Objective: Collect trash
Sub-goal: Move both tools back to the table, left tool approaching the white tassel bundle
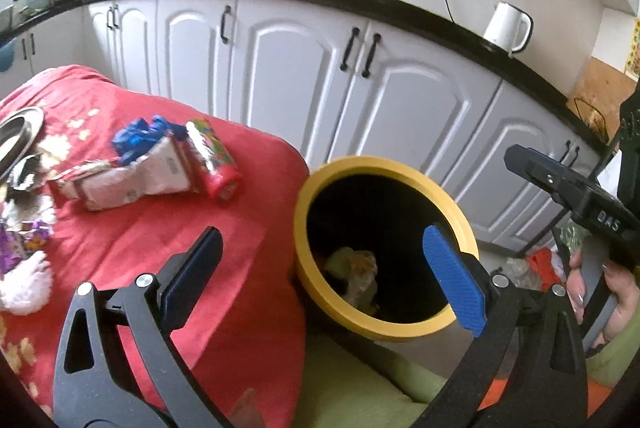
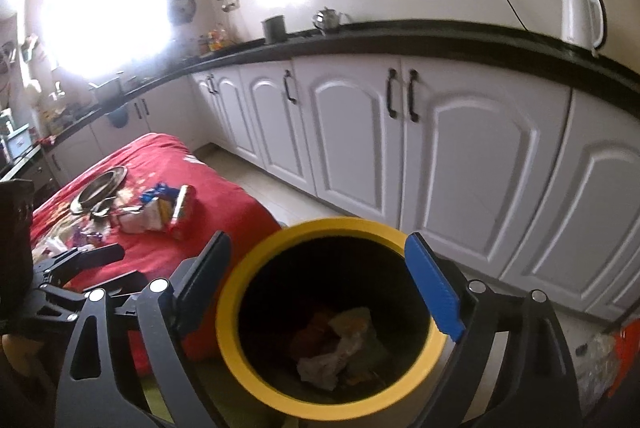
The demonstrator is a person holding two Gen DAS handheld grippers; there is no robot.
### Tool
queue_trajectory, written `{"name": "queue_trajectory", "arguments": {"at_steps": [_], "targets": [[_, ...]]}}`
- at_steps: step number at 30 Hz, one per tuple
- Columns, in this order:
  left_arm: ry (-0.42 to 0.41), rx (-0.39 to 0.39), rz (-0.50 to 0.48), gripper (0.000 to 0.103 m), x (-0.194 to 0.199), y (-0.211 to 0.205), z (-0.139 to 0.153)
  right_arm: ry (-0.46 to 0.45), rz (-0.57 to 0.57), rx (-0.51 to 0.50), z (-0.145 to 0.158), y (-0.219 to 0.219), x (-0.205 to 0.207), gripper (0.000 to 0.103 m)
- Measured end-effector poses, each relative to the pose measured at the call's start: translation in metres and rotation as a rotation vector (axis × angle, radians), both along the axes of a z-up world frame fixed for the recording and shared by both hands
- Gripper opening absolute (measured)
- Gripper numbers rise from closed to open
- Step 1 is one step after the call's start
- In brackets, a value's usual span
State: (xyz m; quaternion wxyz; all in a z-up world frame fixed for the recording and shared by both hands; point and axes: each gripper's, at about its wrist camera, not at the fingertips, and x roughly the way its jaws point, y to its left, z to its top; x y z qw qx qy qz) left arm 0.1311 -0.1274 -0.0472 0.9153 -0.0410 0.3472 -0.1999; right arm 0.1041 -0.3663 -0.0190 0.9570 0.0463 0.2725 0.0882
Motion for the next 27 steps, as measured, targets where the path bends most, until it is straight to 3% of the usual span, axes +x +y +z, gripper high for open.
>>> {"name": "queue_trajectory", "arguments": {"at_steps": [27], "targets": [[-0.126, -0.034, 0.17, 0.092, -0.03, 0.067, 0.036, -0.016, 0.156, -0.029, 0.025, 0.071, -0.015, 0.091]]}}
